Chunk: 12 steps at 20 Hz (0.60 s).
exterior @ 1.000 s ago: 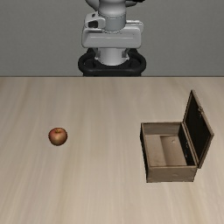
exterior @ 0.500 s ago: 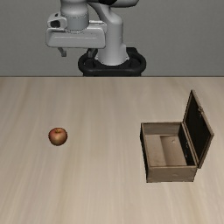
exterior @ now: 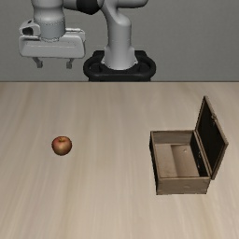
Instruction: Pick up the apple and place it in the box
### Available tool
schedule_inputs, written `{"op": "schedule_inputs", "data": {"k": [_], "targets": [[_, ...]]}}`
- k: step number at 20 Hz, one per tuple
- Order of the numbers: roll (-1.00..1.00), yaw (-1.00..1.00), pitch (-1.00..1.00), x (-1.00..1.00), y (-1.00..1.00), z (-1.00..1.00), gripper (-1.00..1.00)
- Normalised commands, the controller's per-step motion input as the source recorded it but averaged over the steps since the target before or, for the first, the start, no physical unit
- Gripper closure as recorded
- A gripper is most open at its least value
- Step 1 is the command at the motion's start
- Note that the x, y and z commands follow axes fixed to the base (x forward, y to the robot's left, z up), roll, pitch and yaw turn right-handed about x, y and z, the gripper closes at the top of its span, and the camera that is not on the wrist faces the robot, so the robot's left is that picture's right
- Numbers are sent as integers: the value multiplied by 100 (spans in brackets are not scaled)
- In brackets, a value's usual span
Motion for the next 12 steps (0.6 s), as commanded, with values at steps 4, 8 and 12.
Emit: {"op": "schedule_inputs", "data": {"k": [4,8,12], "targets": [[0,0,0,100,0,0,-100],[0,0,0,100,0,0,-100],[0,0,0,25,50,-25,-100]]}}
